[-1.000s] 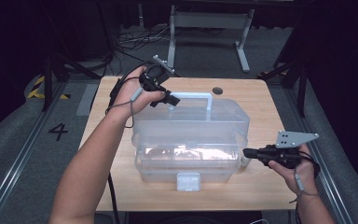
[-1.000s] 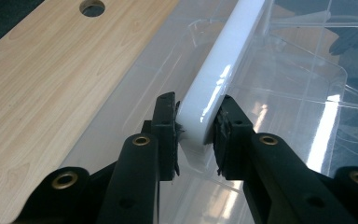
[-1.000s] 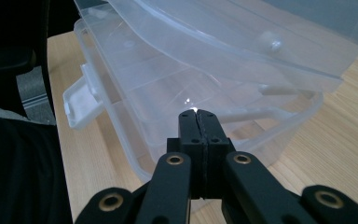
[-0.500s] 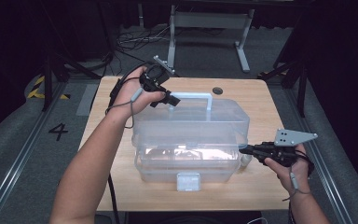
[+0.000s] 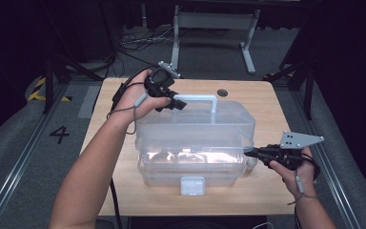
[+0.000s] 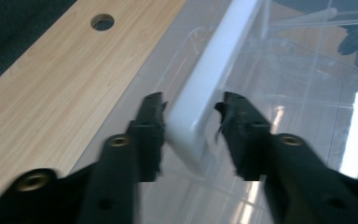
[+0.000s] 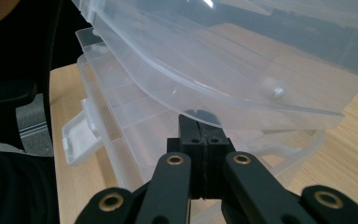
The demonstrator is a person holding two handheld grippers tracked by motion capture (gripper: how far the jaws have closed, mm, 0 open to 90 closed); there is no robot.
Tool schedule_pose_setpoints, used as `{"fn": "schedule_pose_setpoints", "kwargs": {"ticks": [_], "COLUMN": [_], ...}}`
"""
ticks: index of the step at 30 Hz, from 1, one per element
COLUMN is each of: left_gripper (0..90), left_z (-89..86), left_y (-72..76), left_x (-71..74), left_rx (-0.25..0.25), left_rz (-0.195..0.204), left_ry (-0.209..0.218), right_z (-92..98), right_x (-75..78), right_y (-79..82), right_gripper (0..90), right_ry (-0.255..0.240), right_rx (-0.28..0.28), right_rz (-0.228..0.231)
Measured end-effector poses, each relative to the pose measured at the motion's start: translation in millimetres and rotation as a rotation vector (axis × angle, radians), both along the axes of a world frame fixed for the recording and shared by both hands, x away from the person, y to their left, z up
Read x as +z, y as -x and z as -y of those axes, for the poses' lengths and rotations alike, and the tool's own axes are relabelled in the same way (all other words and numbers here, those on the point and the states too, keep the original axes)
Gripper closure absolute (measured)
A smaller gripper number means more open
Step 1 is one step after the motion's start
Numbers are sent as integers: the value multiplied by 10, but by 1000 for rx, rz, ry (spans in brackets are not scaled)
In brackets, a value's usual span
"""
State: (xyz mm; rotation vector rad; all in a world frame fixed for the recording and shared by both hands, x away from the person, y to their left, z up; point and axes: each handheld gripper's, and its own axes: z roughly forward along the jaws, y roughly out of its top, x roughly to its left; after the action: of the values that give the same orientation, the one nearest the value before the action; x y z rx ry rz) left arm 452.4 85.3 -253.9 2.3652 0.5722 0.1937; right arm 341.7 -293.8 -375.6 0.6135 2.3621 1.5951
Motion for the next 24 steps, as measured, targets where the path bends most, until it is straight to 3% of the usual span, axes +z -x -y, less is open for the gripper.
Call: {"fn": "schedule_pose_setpoints", "kwargs": {"ticks": [2, 4, 11, 24], "left_gripper": [475, 451, 421, 464], "left_z": [-2, -12, -265, -744], "left_y": [62, 82, 325, 684], "left_x": [25, 37, 145, 158], "left_rx": [4, 5, 68, 155], "left_rz": [31, 35, 117, 164], "left_ry": [-1, 9, 76, 194], "right_z": [2, 1, -33, -68], "right_x": [-6, -8, -11, 46], "right_y": [-7, -19, -66, -147], "right_gripper": [900, 900, 900, 900], "right_ry": [0, 3, 9, -2], "right_rx": [-4, -7, -8, -24], "right_rz": [-1, -1, 1, 15]}}
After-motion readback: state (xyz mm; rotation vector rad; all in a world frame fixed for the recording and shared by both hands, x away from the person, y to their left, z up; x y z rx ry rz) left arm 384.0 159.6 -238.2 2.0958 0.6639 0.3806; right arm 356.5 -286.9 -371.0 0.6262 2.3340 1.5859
